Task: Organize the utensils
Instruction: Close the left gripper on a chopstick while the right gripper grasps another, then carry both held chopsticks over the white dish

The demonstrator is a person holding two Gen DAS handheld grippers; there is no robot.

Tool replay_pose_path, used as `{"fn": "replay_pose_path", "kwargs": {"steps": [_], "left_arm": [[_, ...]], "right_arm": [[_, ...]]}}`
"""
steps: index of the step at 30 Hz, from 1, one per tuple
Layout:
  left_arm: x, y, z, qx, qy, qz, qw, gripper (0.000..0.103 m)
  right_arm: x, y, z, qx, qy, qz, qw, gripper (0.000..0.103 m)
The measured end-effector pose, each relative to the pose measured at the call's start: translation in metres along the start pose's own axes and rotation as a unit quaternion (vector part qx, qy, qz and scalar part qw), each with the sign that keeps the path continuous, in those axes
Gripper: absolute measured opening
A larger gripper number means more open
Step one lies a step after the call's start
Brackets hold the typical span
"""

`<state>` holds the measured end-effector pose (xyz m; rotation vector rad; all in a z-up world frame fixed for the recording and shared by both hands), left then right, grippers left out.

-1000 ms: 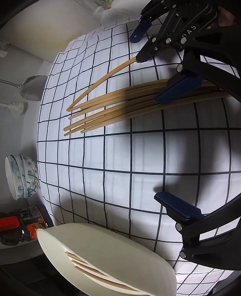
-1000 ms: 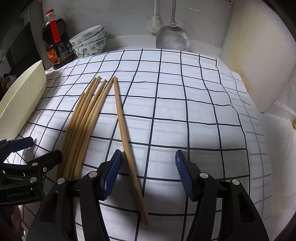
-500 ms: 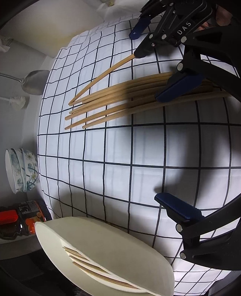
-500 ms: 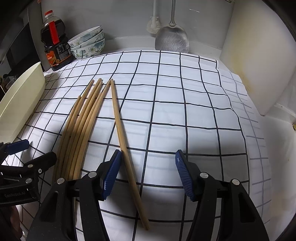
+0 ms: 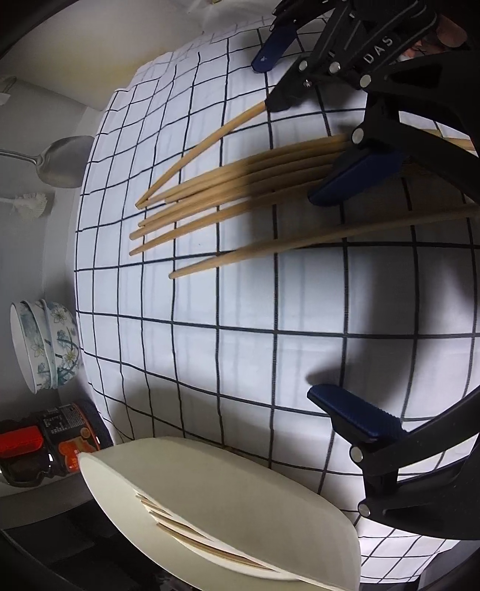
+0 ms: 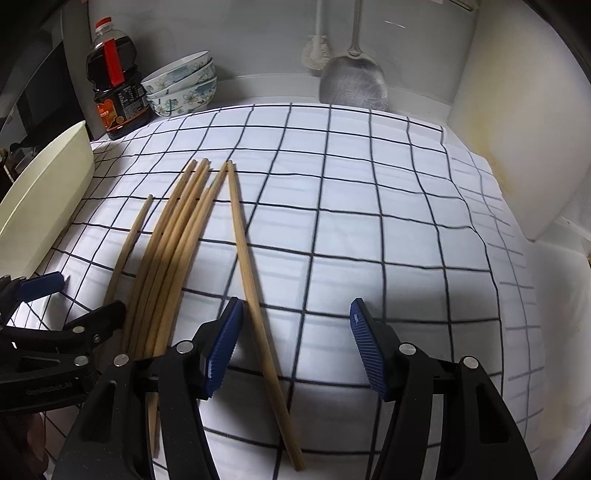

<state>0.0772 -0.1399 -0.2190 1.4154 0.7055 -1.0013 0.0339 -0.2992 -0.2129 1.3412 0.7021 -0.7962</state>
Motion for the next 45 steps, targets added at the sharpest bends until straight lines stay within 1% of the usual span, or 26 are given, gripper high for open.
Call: {"fn": "replay_pose_path", "kwargs": {"steps": [1,2,3,4,6,7,8,9,10,11,12,16,18,23,26,29,30,33,40,42,45], "left_arm": [[-0.001,0.001,0.003,0.004,-0.004,0.004,1.0000,0.083],[-0.003,0.002,0.007,0.009,-0.008,0.008,0.9999,0.072],[-0.005,0.003,0.013,0.018,-0.014,0.012,0.9997,0.064],[-0.007,0.002,0.017,0.025,-0.018,0.013,0.9995,0.051],[-0.011,-0.001,0.026,0.038,-0.024,0.016,0.9989,0.030],[-0.012,-0.003,0.031,0.044,-0.027,0.017,0.9985,0.025],[-0.013,-0.004,0.034,0.050,-0.030,0.017,0.9981,0.015],[-0.013,-0.006,0.037,0.054,-0.033,0.017,0.9979,0.011],[-0.013,-0.007,0.039,0.060,-0.031,0.017,0.9976,0.010],[-0.013,-0.007,0.040,0.066,-0.031,0.017,0.9972,0.009],[-0.013,-0.007,0.041,0.071,-0.033,0.013,0.9968,0.008],[-0.013,-0.006,0.036,0.060,-0.049,-0.013,0.9970,0.007],[-0.018,-0.005,0.032,0.057,-0.052,-0.015,0.9969,0.007],[-0.050,0.009,0.025,0.057,-0.073,-0.001,0.9958,0.007],[-0.073,0.024,0.015,0.051,-0.085,0.012,0.9950,0.007],[-0.098,0.042,-0.002,0.038,-0.097,0.028,0.9942,0.007],[-0.104,0.046,-0.007,0.035,-0.098,0.033,0.9940,0.007],[-0.126,0.064,-0.038,0.020,-0.095,0.057,0.9937,0.007],[-0.168,0.092,-0.119,-0.020,-0.089,0.095,0.9913,0.007],[-0.171,0.099,-0.142,-0.036,-0.088,0.095,0.9909,0.007],[-0.162,0.110,-0.182,-0.056,-0.065,0.096,0.9917,0.007]], "right_arm": [[0.001,0.001,-0.002,-0.004,0.002,0.002,1.000,0.058],[0.002,0.003,-0.004,-0.009,0.004,0.005,1.000,0.058],[0.002,0.004,-0.005,-0.013,0.006,0.006,1.000,0.058],[0.003,0.006,-0.008,-0.018,0.011,0.005,1.000,0.057],[0.002,0.006,-0.012,-0.029,0.022,0.003,0.999,0.048],[0.001,0.006,-0.014,-0.034,0.026,0.002,0.999,0.039],[0.000,0.006,-0.017,-0.039,0.027,0.002,0.999,0.029],[-0.001,0.006,-0.020,-0.044,0.028,0.002,0.999,0.024],[-0.001,0.005,-0.022,-0.045,0.028,0.002,0.999,0.013],[-0.001,0.005,-0.023,-0.044,0.026,0.001,0.999,0.007],[-0.001,0.006,-0.022,-0.042,0.025,-0.001,0.999,0.006],[-0.002,0.006,-0.015,0.004,0.047,-0.009,0.999,0.006],[-0.009,0.008,-0.011,0.035,0.062,-0.006,0.997,0.006],[-0.032,0.019,-0.013,0.062,0.076,0.005,0.995,0.006],[-0.054,0.035,-0.019,0.064,0.080,0.023,0.994,0.006],[-0.073,0.054,-0.030,0.075,0.097,0.040,0.992,0.006],[-0.079,0.063,-0.037,0.078,0.104,0.047,0.990,0.006],[-0.091,0.084,-0.058,0.069,0.112,0.065,0.989,0.006],[-0.114,0.146,-0.144,0.009,0.162,0.101,0.982,0.006],[-0.111,0.160,-0.172,-0.003,0.179,0.100,0.979,0.006],[-0.102,0.173,-0.207,-0.016,0.196,0.090,0.976,0.006]]}}
Point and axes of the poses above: each gripper's, at about its wrist camera, not at the fingertips, and x roughly the way its jaws point, z to its right, y to its top, the point moved 10 cm from there along x, roughly the way its jaws point, and after that the axes turned 9 degrees about -x, right-handed, at the moved point
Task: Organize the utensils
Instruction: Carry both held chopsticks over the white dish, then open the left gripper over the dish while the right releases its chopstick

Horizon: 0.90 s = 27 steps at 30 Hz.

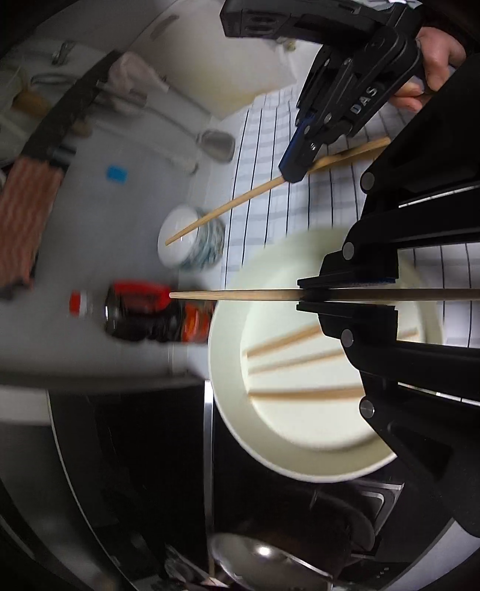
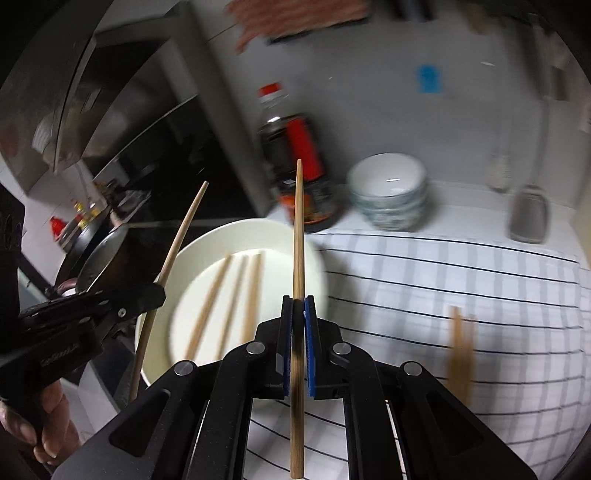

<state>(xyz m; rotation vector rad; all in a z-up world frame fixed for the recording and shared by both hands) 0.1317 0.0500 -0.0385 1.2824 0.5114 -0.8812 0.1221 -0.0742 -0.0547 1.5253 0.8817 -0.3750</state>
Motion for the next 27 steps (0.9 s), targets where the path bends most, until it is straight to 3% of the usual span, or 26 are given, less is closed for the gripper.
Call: {"fn": "replay_pose_path", "kwargs": {"steps": [6,16,19,21,23,26,27], "left_arm": [[0.034,0.009,-0.062,-0.015,0.033,-0.019,0.9992,0.007],[0.077,-0.001,-0.097,-0.020,0.052,-0.055,0.9969,0.009],[0.074,0.000,-0.104,-0.032,0.059,-0.049,0.9966,0.041],[0.067,0.003,-0.110,-0.040,0.069,-0.032,0.9963,0.073],[0.059,0.005,-0.114,-0.046,0.076,-0.019,0.9958,0.077],[0.051,0.005,-0.120,-0.054,0.092,-0.013,0.9942,0.093],[0.048,0.005,-0.122,-0.057,0.094,-0.011,0.9938,0.093]], "right_arm": [[0.058,0.007,-0.046,-0.012,0.024,-0.039,0.999,0.006],[0.106,-0.005,-0.063,-0.008,0.005,-0.096,0.995,0.007],[0.099,-0.006,-0.058,-0.016,-0.015,-0.090,0.996,0.016],[0.092,-0.006,-0.057,-0.019,-0.024,-0.083,0.996,0.017],[0.086,-0.006,-0.055,-0.015,-0.029,-0.079,0.996,0.022],[0.078,-0.009,-0.053,-0.014,-0.033,-0.074,0.997,0.028],[0.076,-0.010,-0.053,-0.014,-0.034,-0.074,0.997,0.030]]}}
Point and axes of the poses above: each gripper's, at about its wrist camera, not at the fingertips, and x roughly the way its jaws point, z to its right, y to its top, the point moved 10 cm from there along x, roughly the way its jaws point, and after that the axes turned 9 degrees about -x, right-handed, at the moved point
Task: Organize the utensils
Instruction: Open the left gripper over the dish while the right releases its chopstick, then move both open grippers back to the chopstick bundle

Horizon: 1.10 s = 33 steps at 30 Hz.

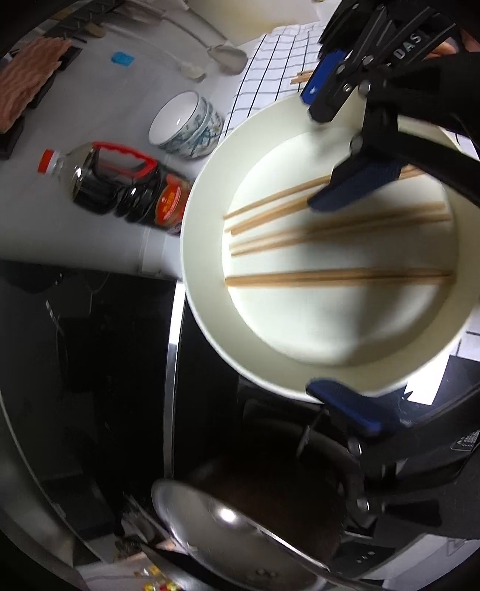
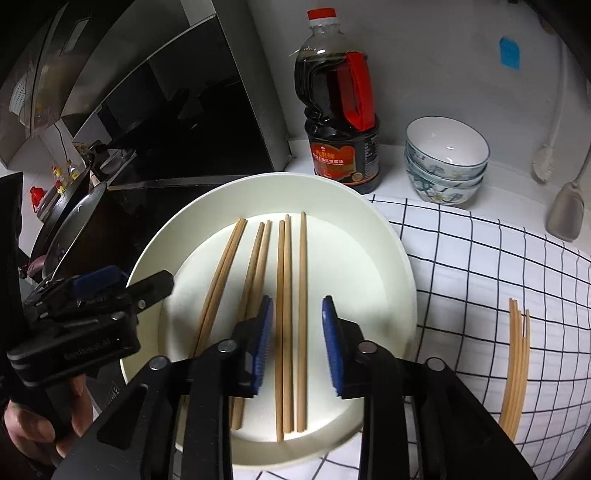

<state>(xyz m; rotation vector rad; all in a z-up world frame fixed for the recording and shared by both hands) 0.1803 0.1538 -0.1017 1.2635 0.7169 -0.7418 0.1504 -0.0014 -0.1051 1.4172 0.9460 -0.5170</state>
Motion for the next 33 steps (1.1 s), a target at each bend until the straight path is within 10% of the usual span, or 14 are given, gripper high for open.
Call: {"fn": "replay_pose_path", "kwargs": {"steps": [14,33], "left_arm": [[-0.036,-0.020,0.007,-0.001,-0.004,0.016,0.9999,0.096],[-0.067,-0.072,0.132,0.070,-0.087,0.013,0.9936,0.097]], "right_arm": [[-0.047,-0.046,0.021,0.014,-0.012,0.014,1.000,0.047],[-0.124,-0.149,0.176,0.137,-0.145,0.010,0.980,0.053]]}}
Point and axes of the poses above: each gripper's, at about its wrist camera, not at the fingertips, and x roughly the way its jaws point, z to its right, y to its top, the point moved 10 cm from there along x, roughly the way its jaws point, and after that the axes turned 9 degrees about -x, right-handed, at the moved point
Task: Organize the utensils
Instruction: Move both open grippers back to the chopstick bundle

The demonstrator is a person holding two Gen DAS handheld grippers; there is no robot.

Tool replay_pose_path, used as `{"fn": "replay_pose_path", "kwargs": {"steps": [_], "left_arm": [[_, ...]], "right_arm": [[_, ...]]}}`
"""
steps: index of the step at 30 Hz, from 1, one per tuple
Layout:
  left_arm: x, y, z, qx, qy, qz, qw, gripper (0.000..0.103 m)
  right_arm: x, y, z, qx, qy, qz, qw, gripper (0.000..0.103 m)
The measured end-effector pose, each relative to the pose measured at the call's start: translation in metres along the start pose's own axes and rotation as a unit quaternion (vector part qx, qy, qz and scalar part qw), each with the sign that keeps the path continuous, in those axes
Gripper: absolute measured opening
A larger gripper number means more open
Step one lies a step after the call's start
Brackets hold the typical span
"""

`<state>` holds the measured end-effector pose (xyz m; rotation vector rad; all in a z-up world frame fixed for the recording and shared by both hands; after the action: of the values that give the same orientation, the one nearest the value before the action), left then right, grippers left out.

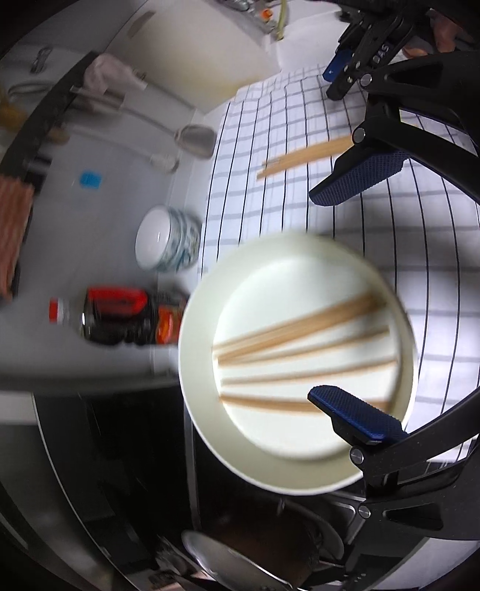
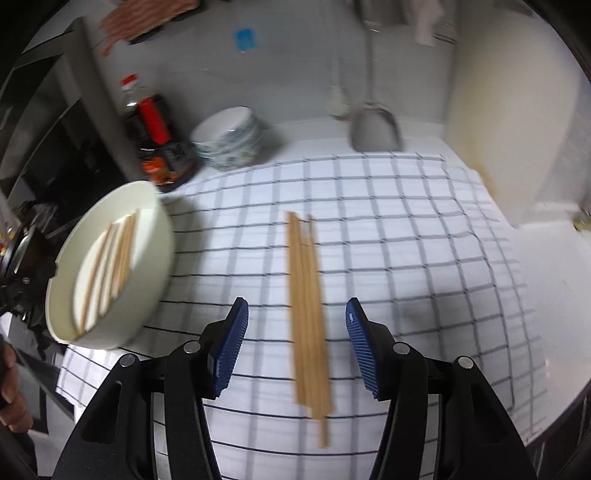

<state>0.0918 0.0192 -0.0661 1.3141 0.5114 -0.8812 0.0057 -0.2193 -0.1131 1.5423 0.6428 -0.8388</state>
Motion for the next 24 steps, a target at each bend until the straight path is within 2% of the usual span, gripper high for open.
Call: {"fn": "replay_pose_path", "kwargs": {"steps": [4,8,17,24], "left_arm": [[0.002,-0.012,0.029,0.012,-0.016,-0.005,0.9998,0.097],[0.007,-0.025,0.052,0.024,-0.022,-0.013,0.9994,0.097],[0.034,-0.052,0.085,0.047,-0.011,-0.037,0.9982,0.097],[0.043,-0.070,0.093,0.055,-0.003,-0.049,0.9973,0.097]], "right_arm": [[0.010,-0.017,0.026,0.005,-0.020,-0.015,1.000,0.053],[0.023,-0.026,0.038,0.006,-0.020,-0.023,1.000,0.053],[0.062,-0.036,0.036,-0.020,-0.013,-0.038,0.999,0.053],[0.082,-0.043,0.032,-0.045,-0.013,-0.046,0.998,0.053]]}}
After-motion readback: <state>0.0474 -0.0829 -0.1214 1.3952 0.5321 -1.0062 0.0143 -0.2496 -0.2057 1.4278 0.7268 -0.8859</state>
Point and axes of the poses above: each gripper's, at about its wrist camera, not at the fingertips, and x roughly the way its jaws point, z to its right, y to its top, the point moved 10 cm from there along x, roughly the way its jaws point, and after that the axes turned 9 degrees about -x, right-handed, at the moved point
